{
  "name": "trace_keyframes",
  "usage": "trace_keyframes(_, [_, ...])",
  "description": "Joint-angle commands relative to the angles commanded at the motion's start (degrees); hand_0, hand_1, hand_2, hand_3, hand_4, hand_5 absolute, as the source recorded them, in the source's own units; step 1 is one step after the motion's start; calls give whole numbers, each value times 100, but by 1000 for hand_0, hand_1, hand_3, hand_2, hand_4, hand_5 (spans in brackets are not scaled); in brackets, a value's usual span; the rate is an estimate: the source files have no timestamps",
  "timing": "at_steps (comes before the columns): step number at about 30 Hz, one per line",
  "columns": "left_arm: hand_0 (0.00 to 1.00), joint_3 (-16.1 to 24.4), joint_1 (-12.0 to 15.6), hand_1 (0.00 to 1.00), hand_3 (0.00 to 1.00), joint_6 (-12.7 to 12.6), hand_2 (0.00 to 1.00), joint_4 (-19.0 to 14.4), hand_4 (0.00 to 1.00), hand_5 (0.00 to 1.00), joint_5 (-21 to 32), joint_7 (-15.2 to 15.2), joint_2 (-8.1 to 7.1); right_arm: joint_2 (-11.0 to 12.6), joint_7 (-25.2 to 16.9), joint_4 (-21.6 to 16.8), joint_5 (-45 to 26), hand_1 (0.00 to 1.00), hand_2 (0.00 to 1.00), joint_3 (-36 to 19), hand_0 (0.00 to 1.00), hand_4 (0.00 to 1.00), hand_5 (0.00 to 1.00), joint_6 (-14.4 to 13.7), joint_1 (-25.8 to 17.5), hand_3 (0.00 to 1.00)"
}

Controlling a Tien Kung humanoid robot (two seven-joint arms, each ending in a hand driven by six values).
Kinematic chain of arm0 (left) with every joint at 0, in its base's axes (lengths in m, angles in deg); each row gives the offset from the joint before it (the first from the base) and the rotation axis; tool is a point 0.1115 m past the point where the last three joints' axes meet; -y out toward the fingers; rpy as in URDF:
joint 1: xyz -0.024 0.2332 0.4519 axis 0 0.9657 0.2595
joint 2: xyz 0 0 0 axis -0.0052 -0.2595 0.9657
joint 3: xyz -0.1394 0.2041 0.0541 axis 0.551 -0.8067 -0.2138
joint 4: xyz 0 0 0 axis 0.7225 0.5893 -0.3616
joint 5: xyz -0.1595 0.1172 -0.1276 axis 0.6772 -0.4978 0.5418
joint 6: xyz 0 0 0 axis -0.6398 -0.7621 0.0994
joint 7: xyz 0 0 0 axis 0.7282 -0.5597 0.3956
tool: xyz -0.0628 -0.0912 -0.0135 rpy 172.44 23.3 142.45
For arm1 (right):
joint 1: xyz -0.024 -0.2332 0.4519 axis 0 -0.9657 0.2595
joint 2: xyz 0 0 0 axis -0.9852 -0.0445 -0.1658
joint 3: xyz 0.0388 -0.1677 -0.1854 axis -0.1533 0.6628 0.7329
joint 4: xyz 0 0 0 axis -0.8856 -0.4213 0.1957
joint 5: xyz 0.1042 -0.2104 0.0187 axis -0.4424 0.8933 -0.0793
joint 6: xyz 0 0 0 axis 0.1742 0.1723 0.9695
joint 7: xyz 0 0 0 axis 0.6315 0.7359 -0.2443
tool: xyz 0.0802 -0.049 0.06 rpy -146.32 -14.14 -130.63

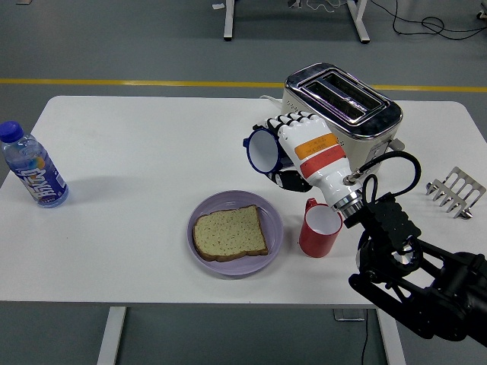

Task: Pick up the cup,pour liquid into bread,place the cup on the desk

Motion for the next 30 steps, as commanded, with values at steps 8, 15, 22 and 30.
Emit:
trace_keyframes(8, [684, 14, -1, 692, 551, -3, 698, 2, 256, 998, -14, -11, 3, 21, 35, 103, 0, 289, 429, 41, 307, 784, 54, -137, 84, 464])
trace_keyframes(15, [684, 41, 17, 693, 550, -4, 698, 2, 256, 998, -60, -26, 5, 42, 39, 146, 0, 291, 431, 87, 316, 781, 52, -173, 102, 464])
trace_keyframes(22, [684, 81, 44, 694, 551, -6, 698, 4, 256, 998, -126, -50, 10, 50, -64, 87, 0, 292, 432, 102, 319, 778, 45, -271, 39, 466])
trace_keyframes(30, [685, 105, 62, 693, 551, -3, 698, 0, 256, 998, -172, -63, 7, 95, -224, -76, -157, 295, 433, 39, 329, 771, 33, -340, -11, 466])
